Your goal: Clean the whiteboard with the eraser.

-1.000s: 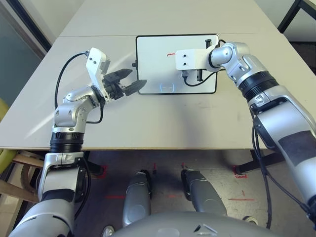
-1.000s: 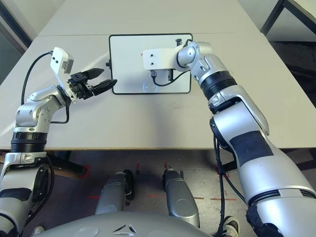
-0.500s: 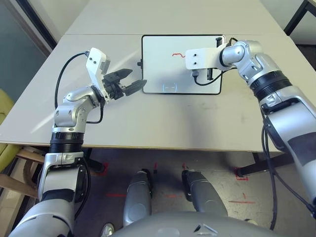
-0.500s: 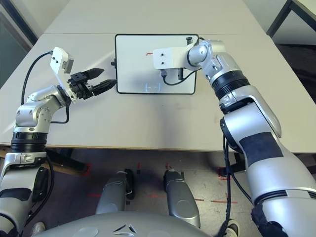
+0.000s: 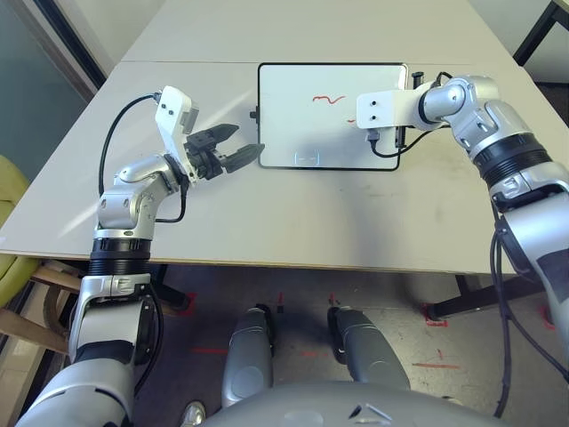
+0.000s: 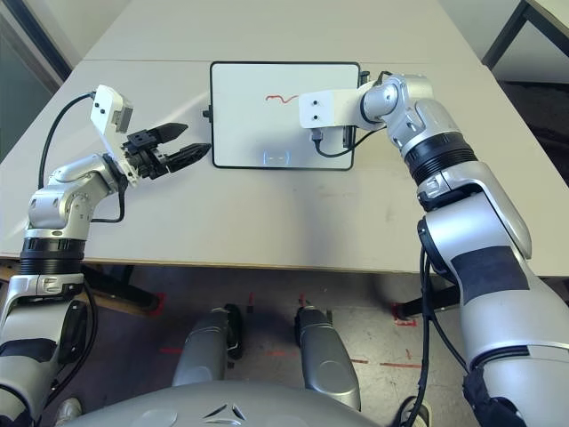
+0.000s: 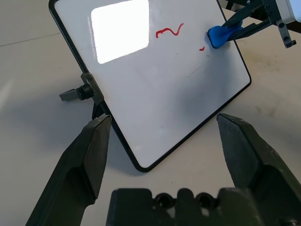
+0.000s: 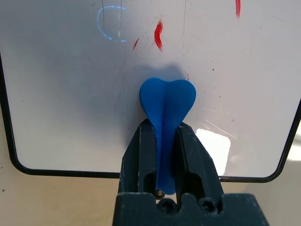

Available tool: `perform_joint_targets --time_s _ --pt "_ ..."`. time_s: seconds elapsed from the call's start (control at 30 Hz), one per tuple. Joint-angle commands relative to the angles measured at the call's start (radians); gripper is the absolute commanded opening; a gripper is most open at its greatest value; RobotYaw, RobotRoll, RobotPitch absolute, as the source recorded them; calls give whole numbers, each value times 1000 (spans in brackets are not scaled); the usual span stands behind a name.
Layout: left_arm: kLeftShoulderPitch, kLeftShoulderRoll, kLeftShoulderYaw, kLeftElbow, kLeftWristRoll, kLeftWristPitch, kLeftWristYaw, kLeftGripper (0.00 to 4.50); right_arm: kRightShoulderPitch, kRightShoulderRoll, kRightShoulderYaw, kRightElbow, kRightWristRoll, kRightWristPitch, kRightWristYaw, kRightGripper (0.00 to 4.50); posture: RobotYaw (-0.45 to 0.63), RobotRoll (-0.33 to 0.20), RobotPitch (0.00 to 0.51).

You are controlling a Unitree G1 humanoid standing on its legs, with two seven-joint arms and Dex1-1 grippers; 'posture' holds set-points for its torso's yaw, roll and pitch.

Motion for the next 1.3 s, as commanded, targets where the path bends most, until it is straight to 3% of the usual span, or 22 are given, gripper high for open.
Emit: perform_joint_targets --time_s 0.03,0.33,1.07,1.3 --pt "-5 3 -10 13 7 3 -10 4500 32 32 11 -3 2 24 11 303 -164 0 158" --pt "-3 5 -7 9 7 5 -7 4500 12 101 7 -17 4 35 2 303 -156 0 156" --pt "-1 0 -9 5 6 2 -6 4500 -66 168 2 76 3 2 -44 303 -157 0 148" --pt "0 -2 -10 4 7 2 -5 4500 -60 132 21 104 -25 -7 -33 303 -157 0 149"
